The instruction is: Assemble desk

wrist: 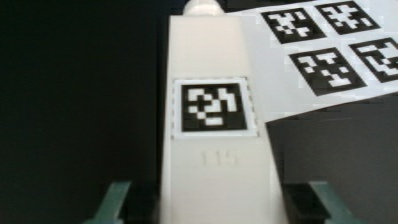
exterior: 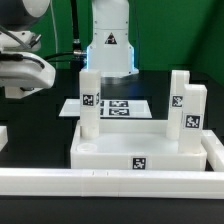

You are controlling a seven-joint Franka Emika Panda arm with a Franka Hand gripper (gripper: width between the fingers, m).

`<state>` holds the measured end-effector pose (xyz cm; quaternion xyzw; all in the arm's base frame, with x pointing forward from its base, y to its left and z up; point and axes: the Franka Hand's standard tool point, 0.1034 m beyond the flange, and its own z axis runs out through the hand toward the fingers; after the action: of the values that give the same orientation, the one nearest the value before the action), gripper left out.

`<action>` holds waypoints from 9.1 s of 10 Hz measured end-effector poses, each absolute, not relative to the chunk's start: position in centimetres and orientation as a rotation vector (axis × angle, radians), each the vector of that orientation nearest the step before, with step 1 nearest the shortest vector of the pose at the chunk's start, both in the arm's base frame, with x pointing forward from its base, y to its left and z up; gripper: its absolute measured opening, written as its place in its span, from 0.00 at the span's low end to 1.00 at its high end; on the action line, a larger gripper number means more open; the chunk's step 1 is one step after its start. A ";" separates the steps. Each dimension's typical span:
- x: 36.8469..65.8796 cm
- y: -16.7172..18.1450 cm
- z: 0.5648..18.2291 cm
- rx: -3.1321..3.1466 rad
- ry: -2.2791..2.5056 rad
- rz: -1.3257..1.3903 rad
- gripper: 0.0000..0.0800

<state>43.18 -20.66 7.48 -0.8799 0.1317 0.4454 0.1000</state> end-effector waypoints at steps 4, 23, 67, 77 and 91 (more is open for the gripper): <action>45.6 -19.0 10.0 -2.751 0.388 1.088 0.36; 55.3 -12.2 14.7 -3.138 0.390 -0.423 0.36; 57.9 -5.9 11.6 -3.198 0.118 -0.833 0.36; 58.0 -6.2 14.1 -3.173 0.133 -0.811 0.81; 57.9 -7.2 12.7 -3.138 0.154 -0.050 0.81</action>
Offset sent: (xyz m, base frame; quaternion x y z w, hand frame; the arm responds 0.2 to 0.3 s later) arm 0.0141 0.0288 0.0429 -0.0116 0.1162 0.0345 0.9926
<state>57.92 -7.23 12.69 -0.9987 0.0489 -0.0158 -0.0004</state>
